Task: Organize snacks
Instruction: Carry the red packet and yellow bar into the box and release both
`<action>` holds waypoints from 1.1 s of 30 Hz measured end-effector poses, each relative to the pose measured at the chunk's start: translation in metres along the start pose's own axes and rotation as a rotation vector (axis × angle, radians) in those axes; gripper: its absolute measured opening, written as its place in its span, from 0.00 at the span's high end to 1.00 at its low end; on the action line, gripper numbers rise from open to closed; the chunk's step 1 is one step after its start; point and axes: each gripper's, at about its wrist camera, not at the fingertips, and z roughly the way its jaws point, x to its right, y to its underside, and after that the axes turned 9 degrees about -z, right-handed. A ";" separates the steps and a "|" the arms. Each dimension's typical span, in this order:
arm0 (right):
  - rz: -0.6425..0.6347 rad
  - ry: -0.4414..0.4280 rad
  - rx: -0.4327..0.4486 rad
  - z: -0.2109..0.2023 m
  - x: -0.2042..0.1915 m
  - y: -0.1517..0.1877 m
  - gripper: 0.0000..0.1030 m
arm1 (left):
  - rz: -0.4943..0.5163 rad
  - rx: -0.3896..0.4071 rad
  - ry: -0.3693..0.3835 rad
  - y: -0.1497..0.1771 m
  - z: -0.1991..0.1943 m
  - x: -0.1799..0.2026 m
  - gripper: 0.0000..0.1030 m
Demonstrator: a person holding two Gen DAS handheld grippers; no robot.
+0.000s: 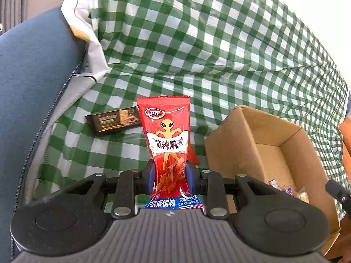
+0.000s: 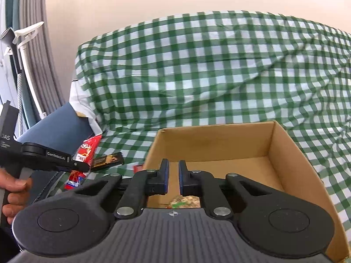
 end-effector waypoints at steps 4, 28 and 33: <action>0.005 0.010 -0.011 -0.001 0.013 0.004 0.91 | -0.008 -0.004 0.008 -0.002 0.005 0.003 0.69; 0.171 0.464 0.216 -0.043 0.056 0.004 0.25 | 0.427 -0.023 0.652 0.084 -0.032 0.138 0.36; 0.193 0.474 0.187 -0.042 0.064 0.008 0.22 | 0.289 0.012 0.597 0.065 -0.022 0.121 0.35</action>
